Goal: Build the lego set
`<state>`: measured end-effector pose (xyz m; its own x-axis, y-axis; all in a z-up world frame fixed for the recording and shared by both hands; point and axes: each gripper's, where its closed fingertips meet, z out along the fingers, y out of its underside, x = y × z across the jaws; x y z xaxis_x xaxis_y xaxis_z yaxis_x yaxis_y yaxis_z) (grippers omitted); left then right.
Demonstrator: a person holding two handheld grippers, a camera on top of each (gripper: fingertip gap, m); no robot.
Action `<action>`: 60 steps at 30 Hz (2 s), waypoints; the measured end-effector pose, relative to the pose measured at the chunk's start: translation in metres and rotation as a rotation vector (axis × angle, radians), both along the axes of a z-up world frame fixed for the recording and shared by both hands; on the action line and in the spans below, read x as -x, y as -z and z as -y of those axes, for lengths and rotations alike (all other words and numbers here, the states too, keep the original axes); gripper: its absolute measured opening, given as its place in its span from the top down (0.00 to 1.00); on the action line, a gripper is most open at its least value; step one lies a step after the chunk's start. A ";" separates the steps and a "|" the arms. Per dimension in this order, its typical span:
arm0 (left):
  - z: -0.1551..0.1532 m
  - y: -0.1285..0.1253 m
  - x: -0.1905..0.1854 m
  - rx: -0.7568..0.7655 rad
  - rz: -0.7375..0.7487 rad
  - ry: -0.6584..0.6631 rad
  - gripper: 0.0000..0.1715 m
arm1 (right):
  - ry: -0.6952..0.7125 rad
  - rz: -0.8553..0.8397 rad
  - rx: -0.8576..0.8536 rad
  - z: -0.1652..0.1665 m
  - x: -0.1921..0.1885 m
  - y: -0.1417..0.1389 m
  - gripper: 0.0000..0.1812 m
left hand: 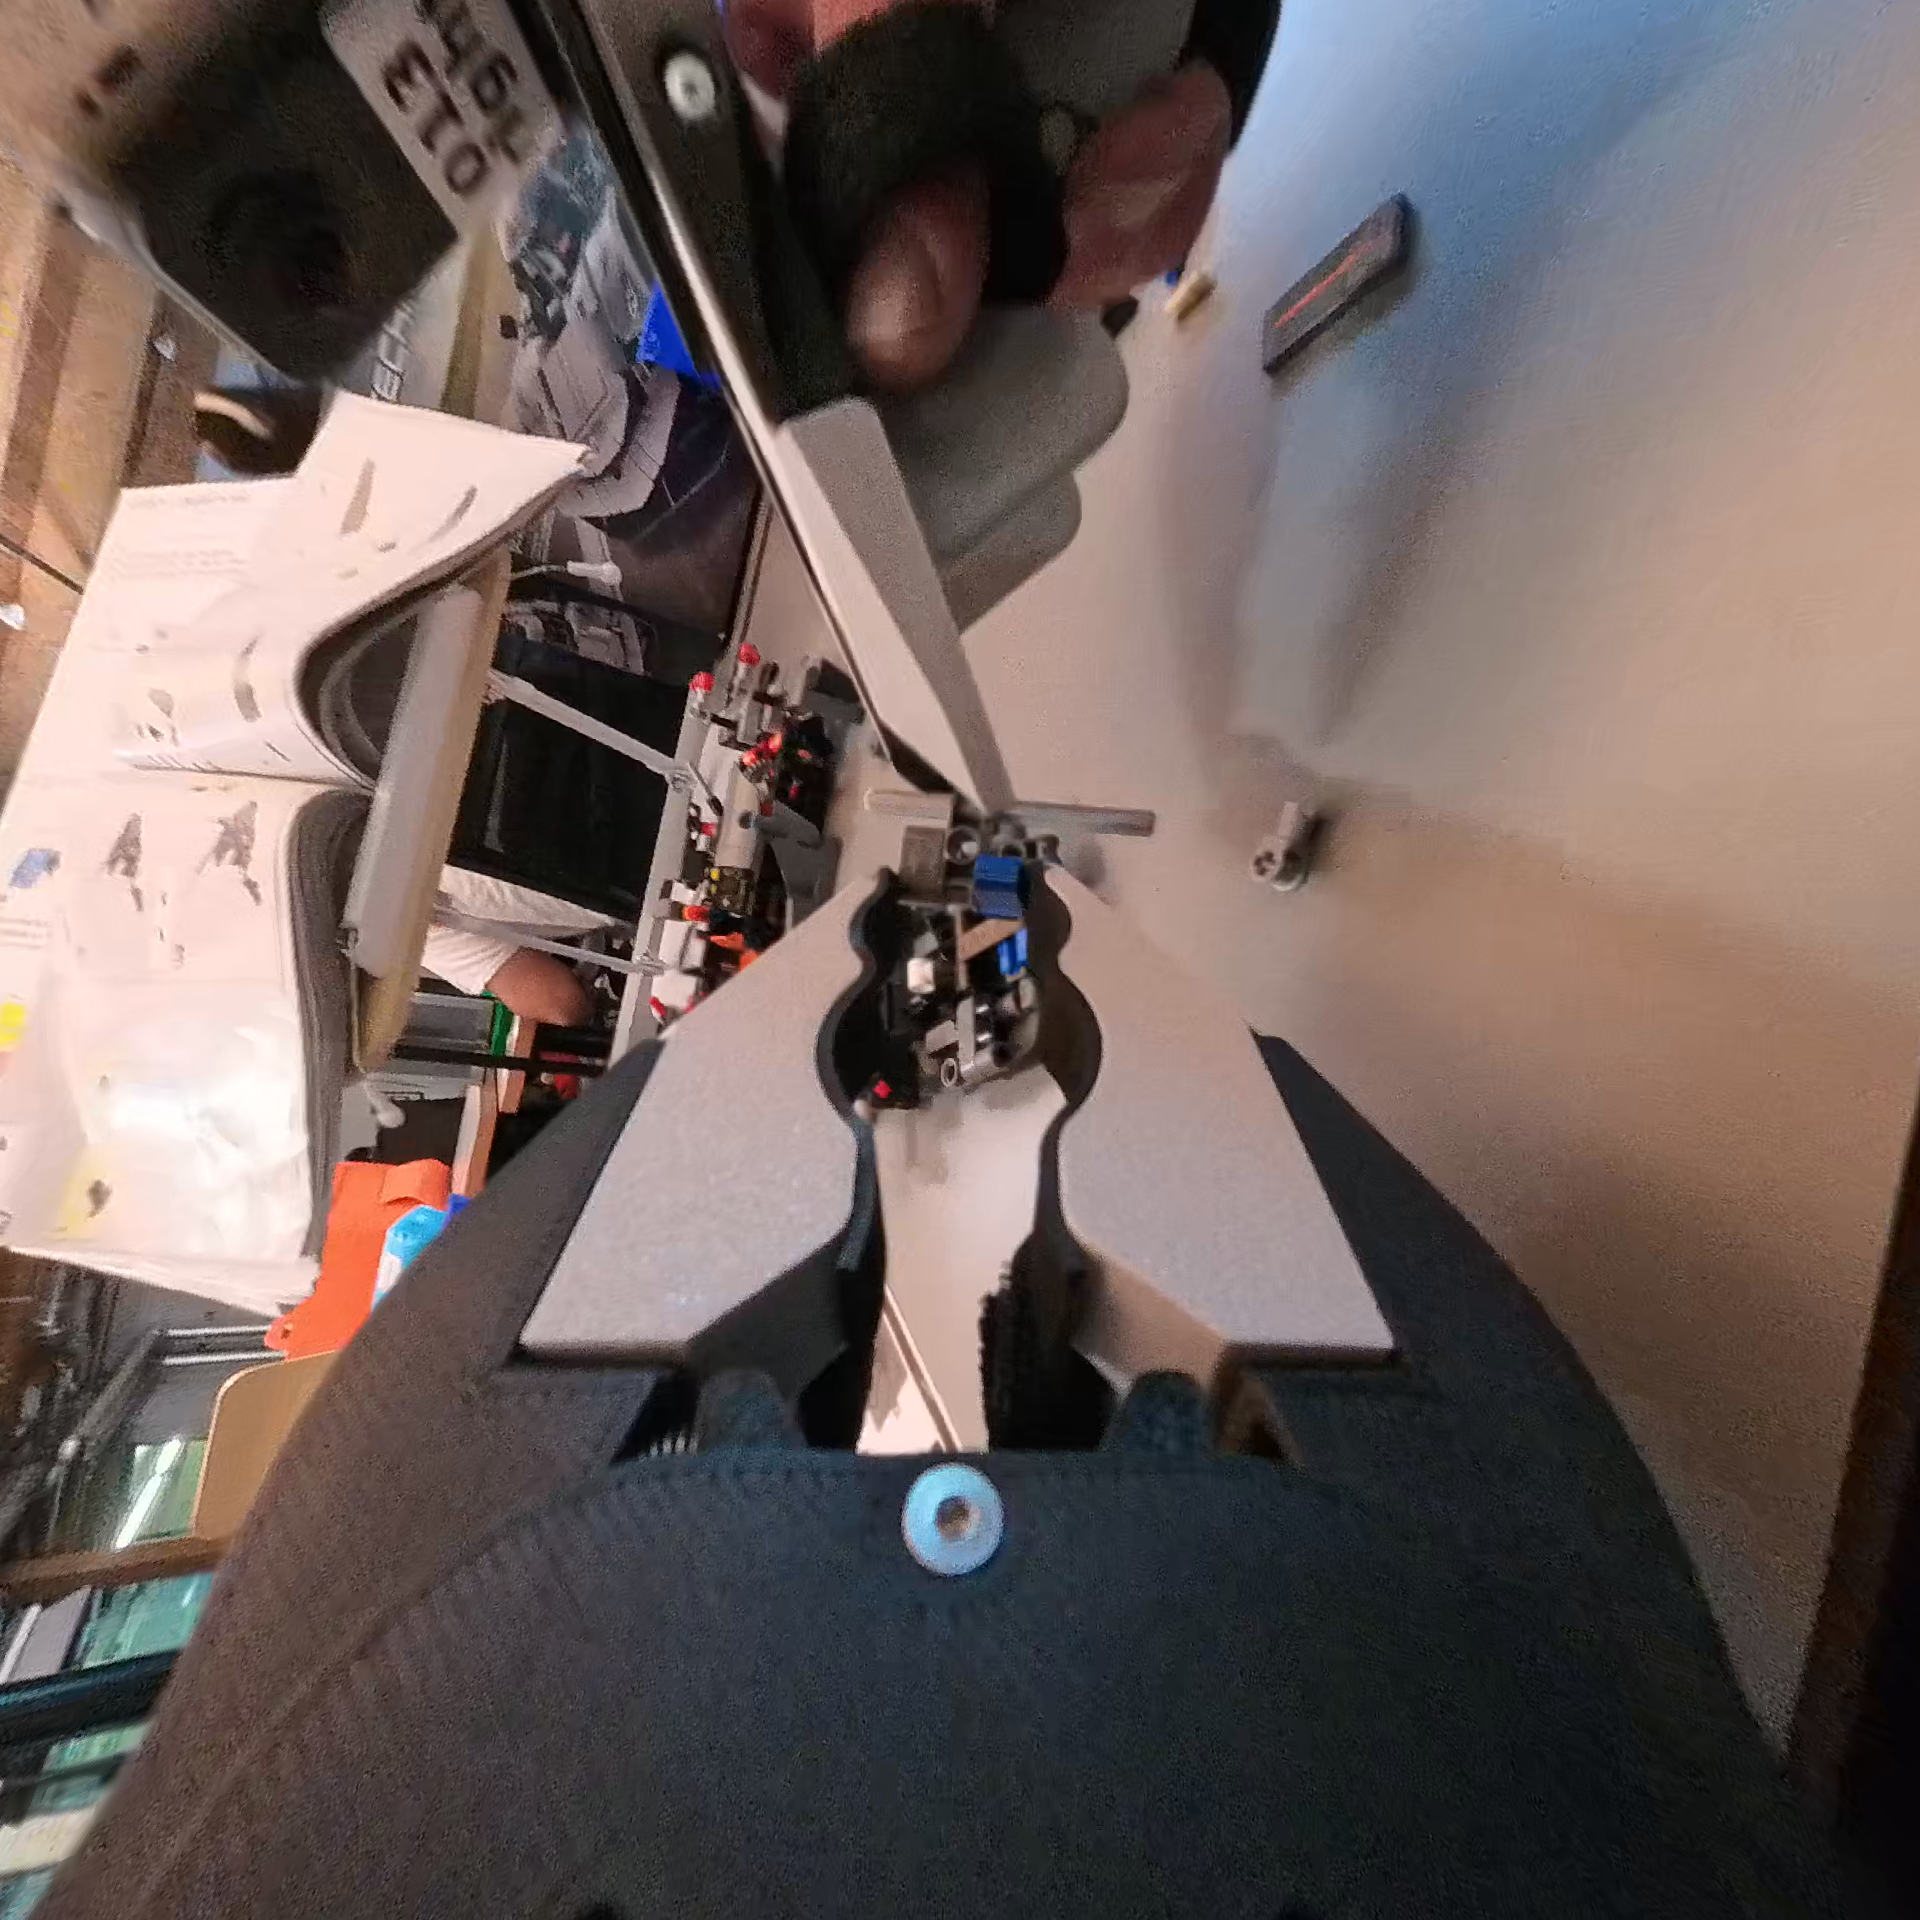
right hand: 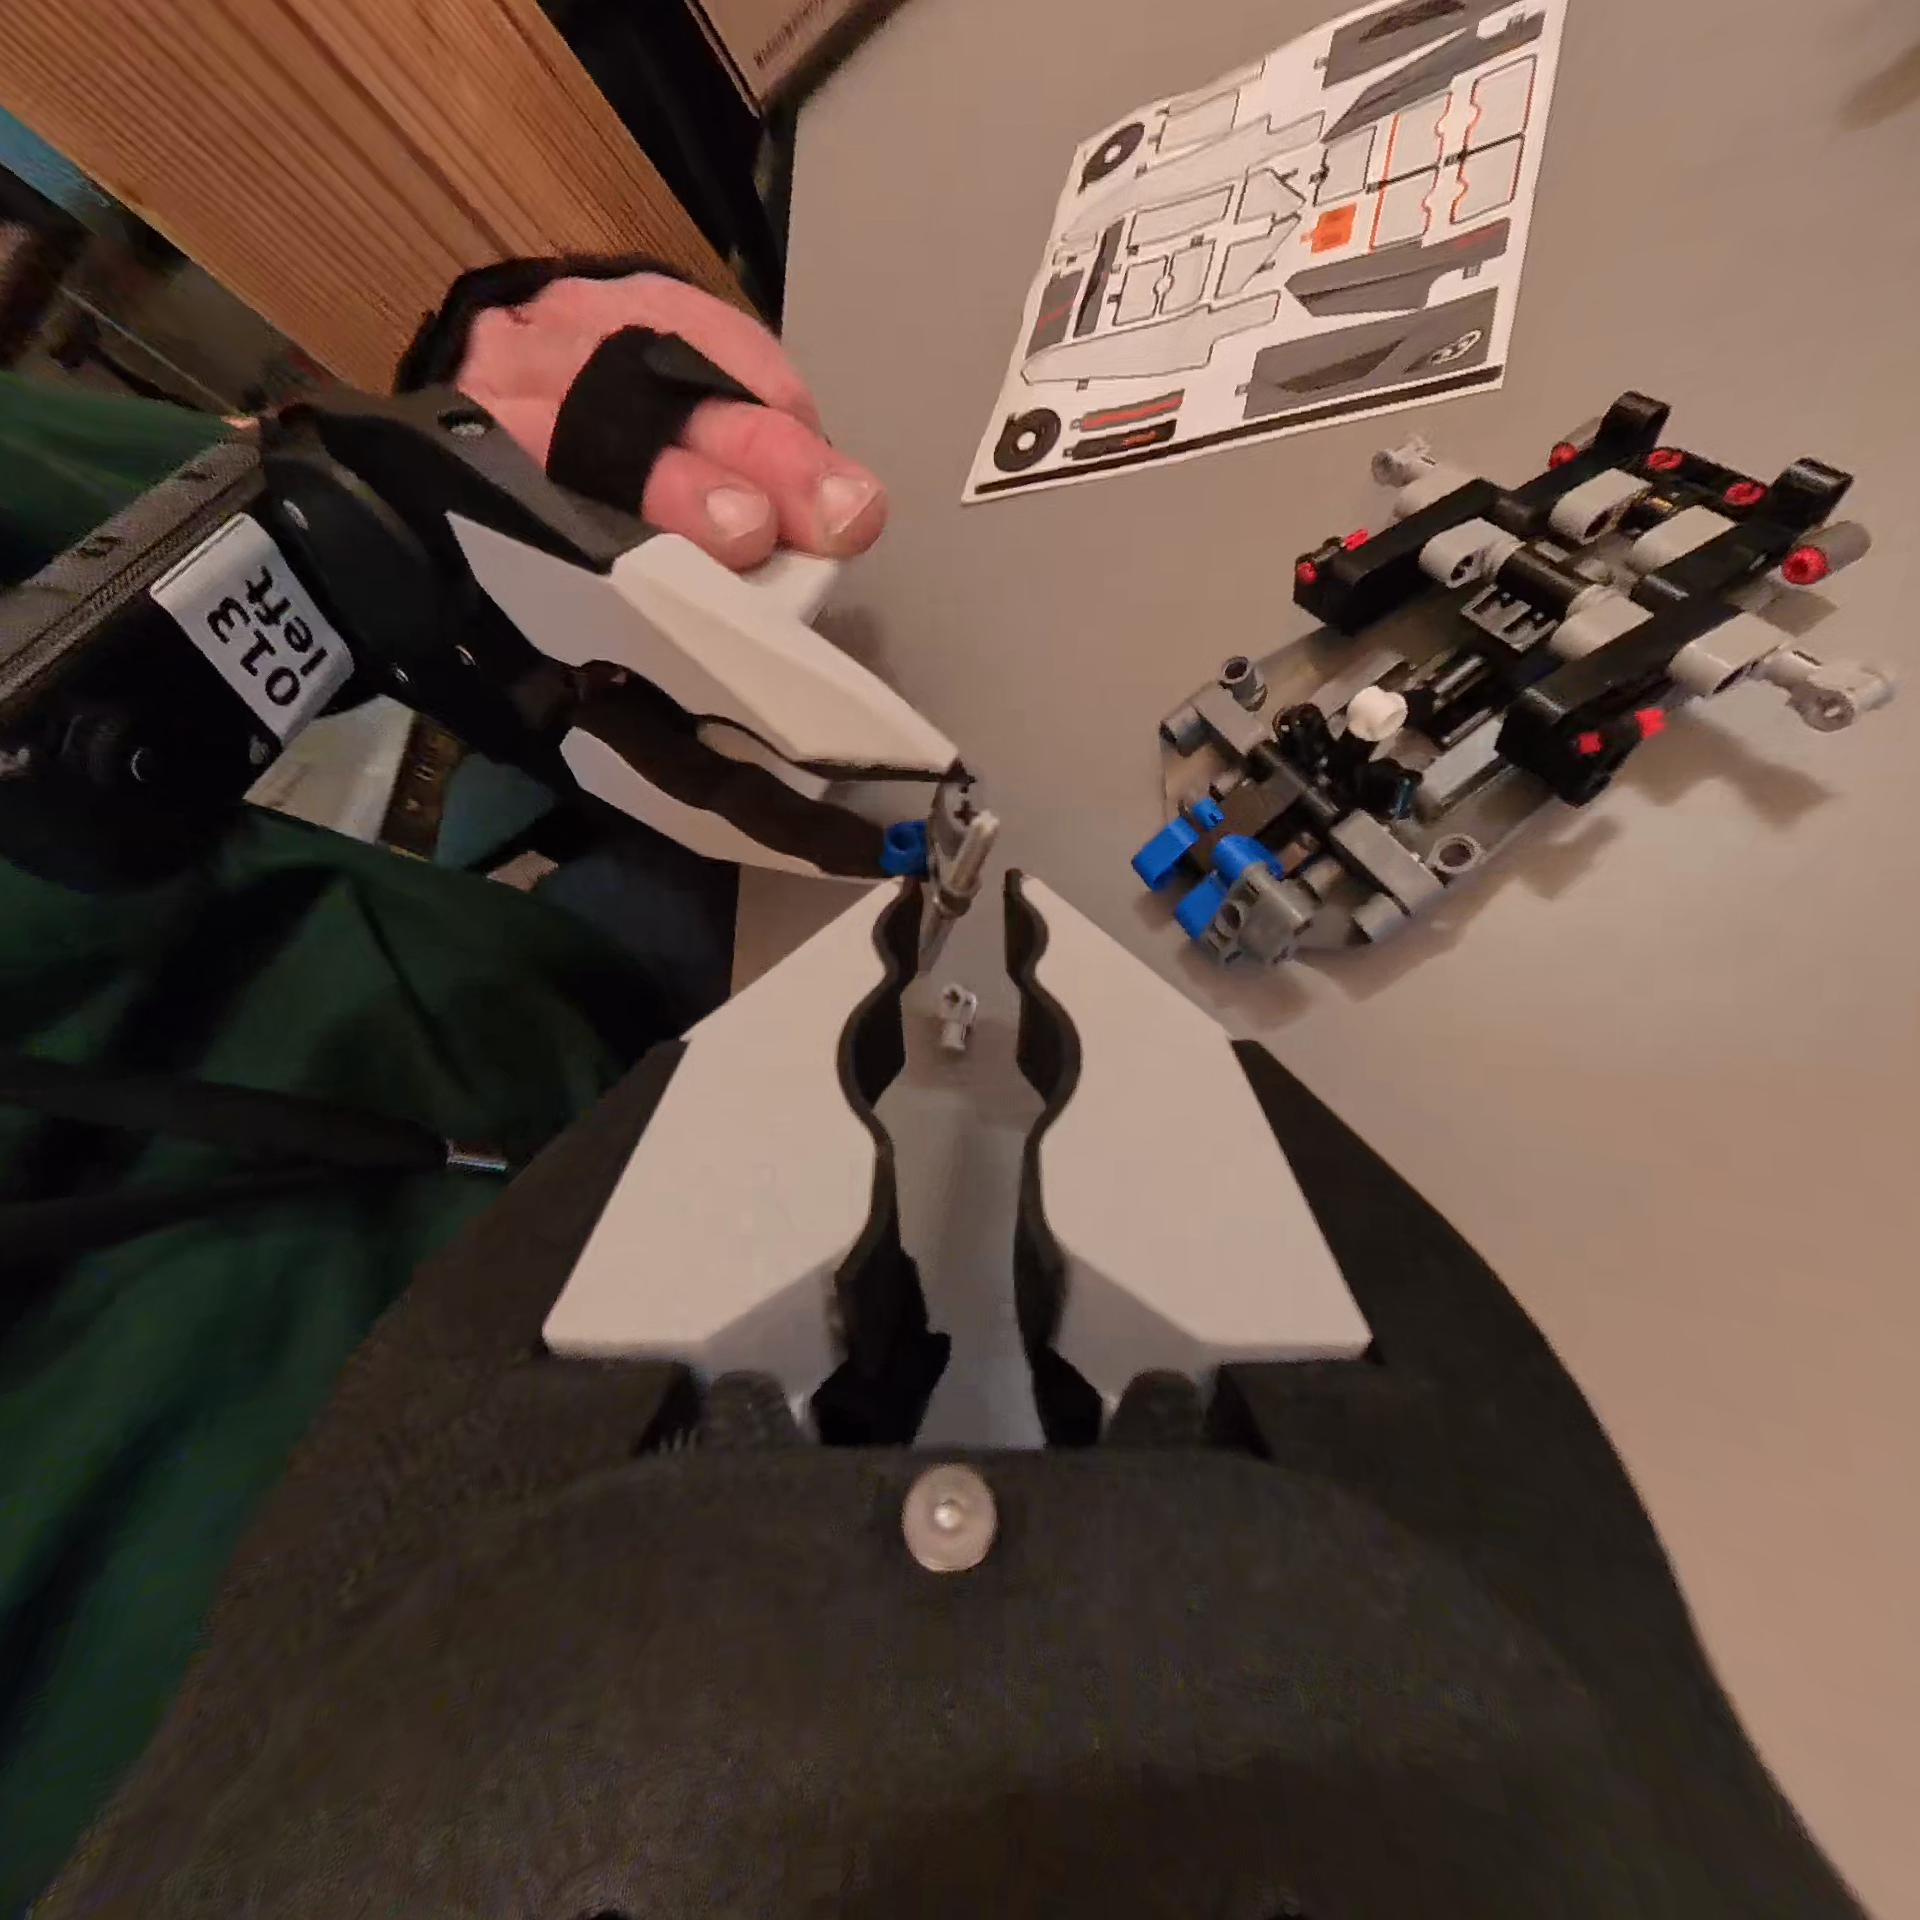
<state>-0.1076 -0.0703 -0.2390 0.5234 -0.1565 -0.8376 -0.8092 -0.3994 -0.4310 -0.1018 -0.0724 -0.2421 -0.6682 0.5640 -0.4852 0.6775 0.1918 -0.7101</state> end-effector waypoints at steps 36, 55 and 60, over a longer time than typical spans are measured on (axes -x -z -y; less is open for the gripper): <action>0.009 -0.026 -0.020 0.078 1.052 0.266 0.97 | -0.078 -0.341 -0.205 0.011 -0.017 -0.011 0.92; 0.006 -0.030 -0.004 0.102 1.203 0.246 0.97 | -0.014 -0.274 -0.225 0.003 -0.005 0.001 0.92; 0.014 -0.027 0.009 0.075 1.238 0.176 0.97 | -0.004 -0.263 -0.255 -0.005 -0.010 0.009 0.90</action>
<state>-0.1168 -0.0847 -0.2119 0.9192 -0.3302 0.2144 0.0771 -0.3831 -0.9205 -0.0917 -0.0676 -0.2511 -0.7536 0.6422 -0.1403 0.4769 0.3872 -0.7891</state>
